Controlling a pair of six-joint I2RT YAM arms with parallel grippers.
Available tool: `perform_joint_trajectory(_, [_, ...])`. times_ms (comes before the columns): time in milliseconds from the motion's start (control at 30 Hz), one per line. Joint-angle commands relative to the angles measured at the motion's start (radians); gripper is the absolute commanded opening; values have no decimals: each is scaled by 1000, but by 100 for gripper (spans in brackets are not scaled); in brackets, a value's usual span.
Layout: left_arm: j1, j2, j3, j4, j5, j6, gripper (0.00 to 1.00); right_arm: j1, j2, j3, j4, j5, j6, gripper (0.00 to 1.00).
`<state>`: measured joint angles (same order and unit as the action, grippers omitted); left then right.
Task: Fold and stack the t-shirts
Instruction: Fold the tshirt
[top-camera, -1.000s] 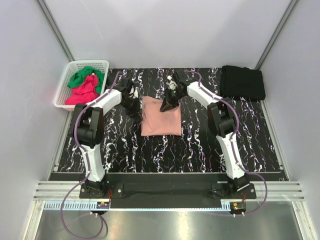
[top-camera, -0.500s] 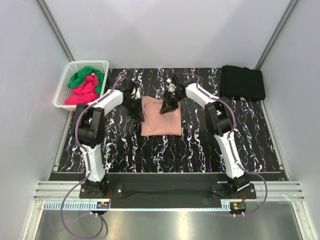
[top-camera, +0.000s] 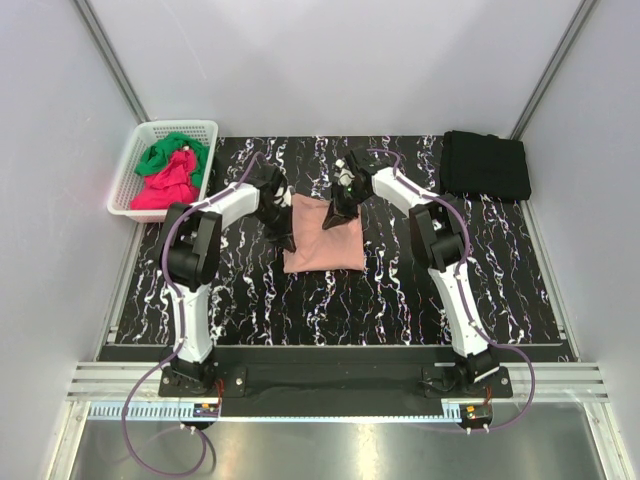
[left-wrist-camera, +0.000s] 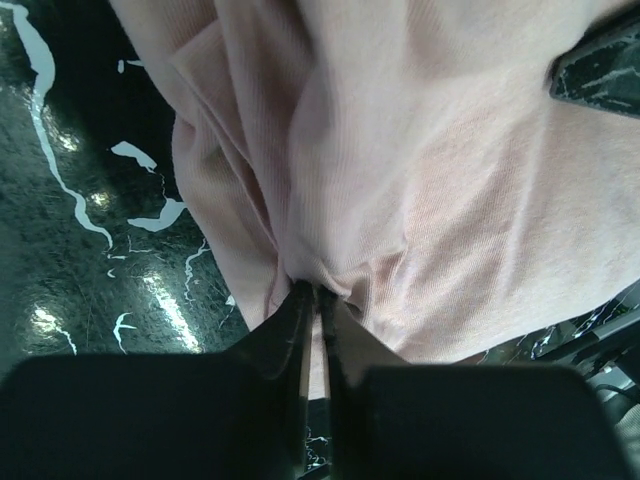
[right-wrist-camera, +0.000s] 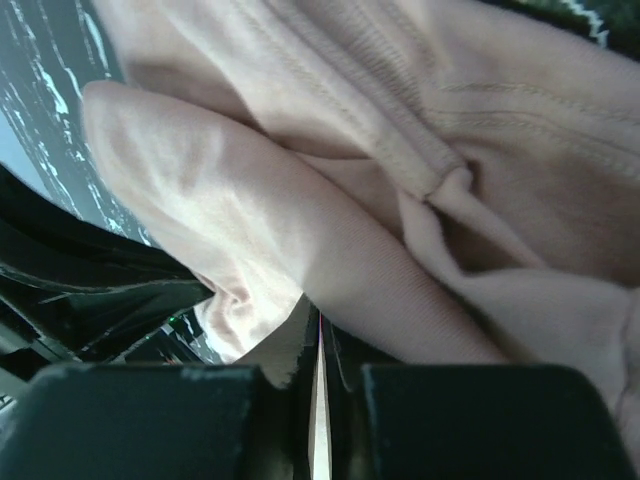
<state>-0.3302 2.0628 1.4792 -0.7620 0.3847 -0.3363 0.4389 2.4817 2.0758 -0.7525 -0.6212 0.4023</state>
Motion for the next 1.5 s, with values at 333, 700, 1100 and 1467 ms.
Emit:
perform_joint_trajectory(333, [-10, -24, -30, -2, -76, -4, 0, -25, 59, 73, -28, 25, -25, 7])
perform_joint_trajectory(700, [-7, -93, -37, -42, -139, 16, 0, -28, 102, 242, -77, 15, -17, 20])
perform_joint_trajectory(1100, [49, -182, 112, -128, -81, 13, 14, -38, -122, 159, -81, 84, -26, 22])
perform_joint_trajectory(1467, [40, -75, 254, -123, -4, -12, 15, -91, -299, -97, -5, 115, -46, 22])
